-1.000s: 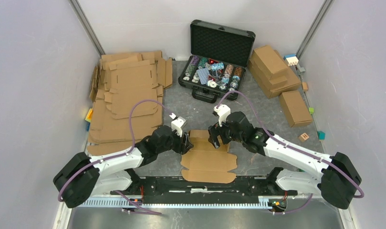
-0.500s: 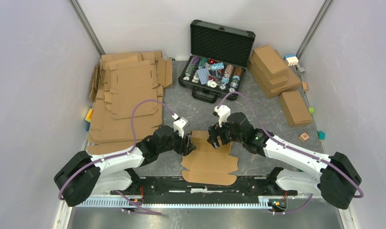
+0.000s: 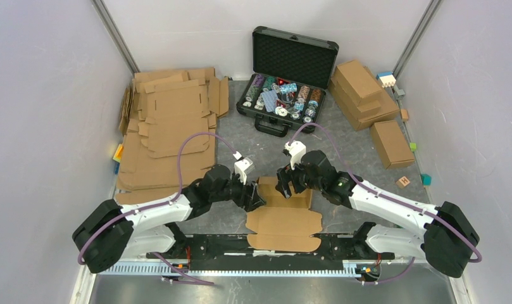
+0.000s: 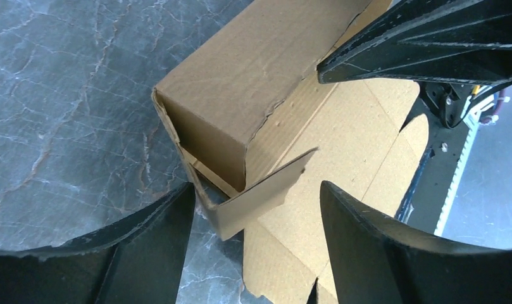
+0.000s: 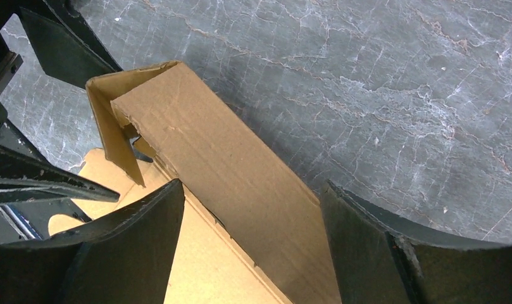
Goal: Fold the paper box
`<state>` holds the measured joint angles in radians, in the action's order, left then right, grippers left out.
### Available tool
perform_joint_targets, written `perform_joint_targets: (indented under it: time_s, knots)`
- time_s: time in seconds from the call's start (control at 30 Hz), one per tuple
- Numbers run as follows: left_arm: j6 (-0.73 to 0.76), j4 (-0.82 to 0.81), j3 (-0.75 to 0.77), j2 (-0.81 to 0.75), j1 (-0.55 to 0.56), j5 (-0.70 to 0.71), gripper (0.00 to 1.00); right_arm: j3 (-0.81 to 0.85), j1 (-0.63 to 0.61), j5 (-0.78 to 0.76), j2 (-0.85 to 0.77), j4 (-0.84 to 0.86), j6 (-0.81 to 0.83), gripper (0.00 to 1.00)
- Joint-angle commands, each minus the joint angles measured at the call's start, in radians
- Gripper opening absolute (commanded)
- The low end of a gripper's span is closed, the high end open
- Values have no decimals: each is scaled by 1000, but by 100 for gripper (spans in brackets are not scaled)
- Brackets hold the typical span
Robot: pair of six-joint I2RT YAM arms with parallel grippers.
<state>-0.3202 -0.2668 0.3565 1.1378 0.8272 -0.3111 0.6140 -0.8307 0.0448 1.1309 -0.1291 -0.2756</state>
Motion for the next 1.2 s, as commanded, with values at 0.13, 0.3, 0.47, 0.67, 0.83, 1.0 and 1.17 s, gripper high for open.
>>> perform_joint_targets:
  time_s: [0.13,0.3,0.47,0.67,0.83,1.0,1.17]
  knots:
    - [-42,-65,36,-4,5,-90,86,-26,-2,-3,-9,13,-13,82]
    - [-56,-55,47,5,6,-109,84,-33,-2,-14,-13,13,-11,81]
    - [-56,-42,53,27,6,-67,73,-30,-2,-11,-19,15,-11,81]
    - [-62,-5,102,118,18,34,66,-28,-2,-6,-18,17,-13,81]
    - [-60,43,151,163,84,186,54,-34,-4,-5,-26,19,-16,80]
    - [-100,97,172,162,142,379,39,-45,-4,-6,-36,25,-23,79]
    - [-156,194,212,175,197,568,21,-52,-11,-19,-53,26,-40,78]
